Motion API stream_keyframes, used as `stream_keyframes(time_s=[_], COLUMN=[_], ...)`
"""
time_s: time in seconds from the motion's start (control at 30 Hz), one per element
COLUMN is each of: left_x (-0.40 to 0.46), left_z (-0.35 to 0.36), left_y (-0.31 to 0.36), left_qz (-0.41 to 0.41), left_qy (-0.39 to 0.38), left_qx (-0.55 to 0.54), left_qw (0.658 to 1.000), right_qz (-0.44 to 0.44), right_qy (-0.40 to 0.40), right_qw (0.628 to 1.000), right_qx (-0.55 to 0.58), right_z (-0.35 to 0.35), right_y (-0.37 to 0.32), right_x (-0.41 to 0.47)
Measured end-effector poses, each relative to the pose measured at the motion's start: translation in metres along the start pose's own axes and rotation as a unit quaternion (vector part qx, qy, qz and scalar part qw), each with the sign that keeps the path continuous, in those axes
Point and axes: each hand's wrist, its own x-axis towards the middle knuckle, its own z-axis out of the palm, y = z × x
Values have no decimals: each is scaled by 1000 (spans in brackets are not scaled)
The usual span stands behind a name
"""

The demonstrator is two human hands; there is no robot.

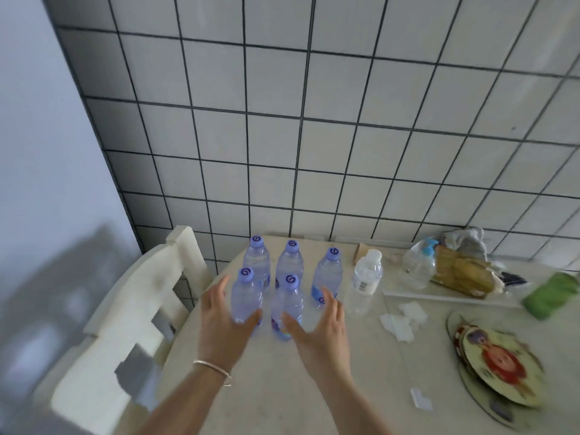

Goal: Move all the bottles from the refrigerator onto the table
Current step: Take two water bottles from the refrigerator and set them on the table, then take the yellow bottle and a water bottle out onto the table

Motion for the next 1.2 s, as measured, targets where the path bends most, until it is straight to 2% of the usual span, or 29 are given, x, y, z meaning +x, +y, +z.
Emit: stream_keyframes(time_s=[0.17, 0.37, 0.57, 0.73, 0.93, 1.07, 1.2], left_x=[-70, -173, -269, -323, -398, -447, -483], left_z=[-28, -66, -97, -132, -180, -222, -265], left_y=[38, 74, 104, 124, 117, 104, 98], left_qz=[20, -4, 23, 62, 142, 132, 142], left_qy=[13, 34, 8, -50, -162, -211, -235], left_qx=[-71, -152, -154, -174, -158, -147, -151], left_qw=[997, 988, 988, 982, 964, 957, 950], right_qz=[-41, -81, -69, -28, 25, 67, 70], right_qy=[10, 11, 58, 125, 207, 235, 257], right_qw=[999, 997, 996, 992, 978, 970, 964], right_qx=[14, 13, 13, 14, 7, 2, -12], right_z=[-41, -89, -127, -145, -143, -134, -126], right_y=[-11, -17, -16, -13, -16, -24, -38], right_x=[-67, -166, -263, -344, -460, -542, -610])
